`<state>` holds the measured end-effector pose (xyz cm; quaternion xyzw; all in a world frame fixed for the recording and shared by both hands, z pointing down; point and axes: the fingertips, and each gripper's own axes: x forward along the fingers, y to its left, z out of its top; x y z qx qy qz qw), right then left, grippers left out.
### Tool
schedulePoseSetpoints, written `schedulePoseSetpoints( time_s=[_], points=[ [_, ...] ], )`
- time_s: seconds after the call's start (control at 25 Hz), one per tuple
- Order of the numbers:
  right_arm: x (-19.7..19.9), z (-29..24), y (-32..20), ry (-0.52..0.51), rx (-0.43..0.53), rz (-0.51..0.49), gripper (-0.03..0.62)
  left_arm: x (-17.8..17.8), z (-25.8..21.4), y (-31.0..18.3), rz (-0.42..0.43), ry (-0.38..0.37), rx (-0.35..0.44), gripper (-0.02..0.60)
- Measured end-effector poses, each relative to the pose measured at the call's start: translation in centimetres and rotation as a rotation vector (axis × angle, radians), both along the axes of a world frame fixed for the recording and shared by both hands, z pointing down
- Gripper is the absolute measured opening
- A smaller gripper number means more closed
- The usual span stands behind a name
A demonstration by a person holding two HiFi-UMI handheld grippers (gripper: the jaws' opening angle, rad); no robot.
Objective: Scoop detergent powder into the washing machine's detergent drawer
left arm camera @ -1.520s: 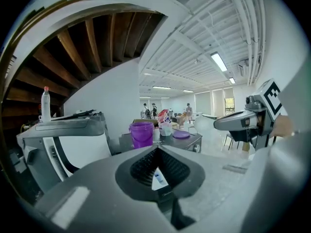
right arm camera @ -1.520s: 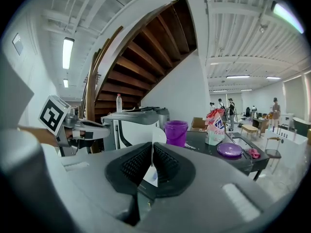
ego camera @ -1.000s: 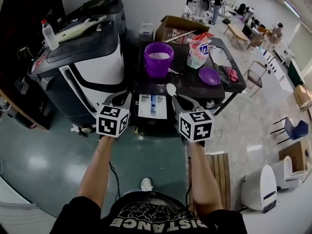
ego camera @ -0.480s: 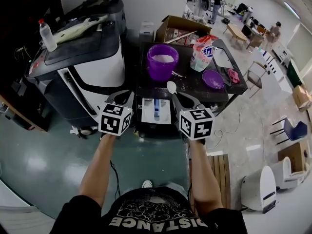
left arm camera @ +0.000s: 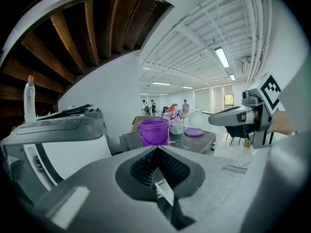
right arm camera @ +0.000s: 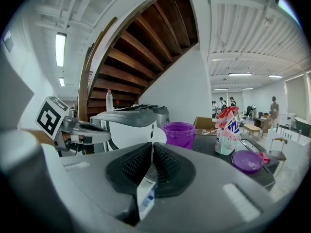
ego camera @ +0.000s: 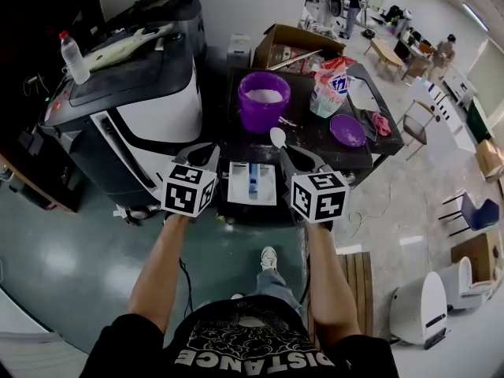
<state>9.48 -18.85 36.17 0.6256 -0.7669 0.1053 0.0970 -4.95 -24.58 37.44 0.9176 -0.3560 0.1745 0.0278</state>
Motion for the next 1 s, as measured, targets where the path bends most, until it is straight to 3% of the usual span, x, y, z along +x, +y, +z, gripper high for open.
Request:
schedulePoseSetpoints(
  time_s=[0.4,1.0],
  points=[
    [3.7,-0.8,-7.1,0.087,0.006,-0.089,0.037,3.7,0.7,-5.4,-0.037,-0.013,0.002,0.005],
    [7.7,0.3,-18.7,0.365,-0.098,-0.305,0.037,8.8,1.4,-12.5,-0.105,-0.012,-0.02,0.006]
  ],
)
